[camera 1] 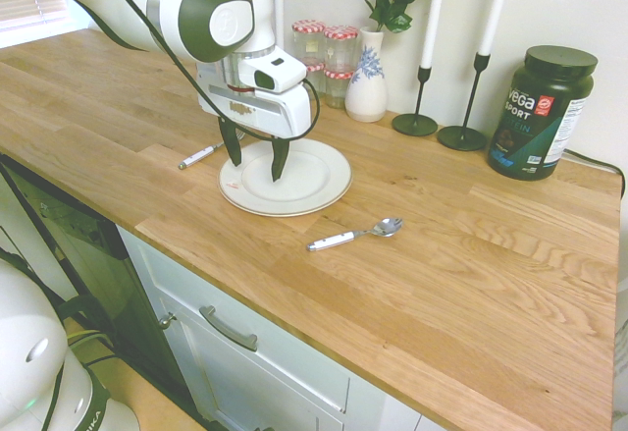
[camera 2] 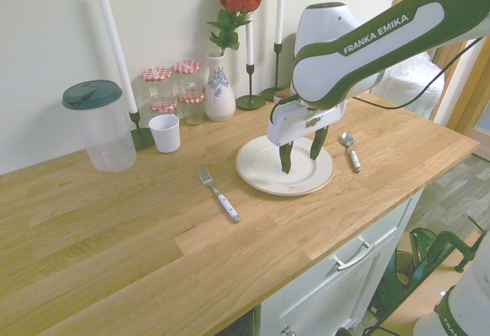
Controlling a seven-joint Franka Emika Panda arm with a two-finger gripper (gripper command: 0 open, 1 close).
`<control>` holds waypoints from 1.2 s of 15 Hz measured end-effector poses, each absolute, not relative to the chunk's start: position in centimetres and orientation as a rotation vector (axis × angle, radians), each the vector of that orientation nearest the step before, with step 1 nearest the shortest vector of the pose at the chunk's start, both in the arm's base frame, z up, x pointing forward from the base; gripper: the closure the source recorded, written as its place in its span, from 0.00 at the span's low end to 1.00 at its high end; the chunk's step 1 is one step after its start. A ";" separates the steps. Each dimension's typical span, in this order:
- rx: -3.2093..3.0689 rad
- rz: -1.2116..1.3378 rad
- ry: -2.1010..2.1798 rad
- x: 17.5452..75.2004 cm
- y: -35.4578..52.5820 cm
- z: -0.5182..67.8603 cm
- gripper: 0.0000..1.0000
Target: Put the spoon into the plate
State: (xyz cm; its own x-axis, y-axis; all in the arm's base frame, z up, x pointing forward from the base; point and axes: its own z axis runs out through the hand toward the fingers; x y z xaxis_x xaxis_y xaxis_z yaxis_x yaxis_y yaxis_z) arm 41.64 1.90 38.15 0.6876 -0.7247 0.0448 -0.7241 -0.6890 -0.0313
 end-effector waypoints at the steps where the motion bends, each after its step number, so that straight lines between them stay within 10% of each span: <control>1: -2.876 -0.081 1.236 41.6 1.9 38.1 0.00; 18: -2.184 -0.108 2.251 42.3 -15.3 36.6 0.00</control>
State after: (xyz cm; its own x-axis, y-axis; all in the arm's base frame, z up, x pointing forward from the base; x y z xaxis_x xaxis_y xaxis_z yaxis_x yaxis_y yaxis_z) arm 42.27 -15.29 36.61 -0.0311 -0.9985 0.0456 -0.9982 0.0287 -0.0520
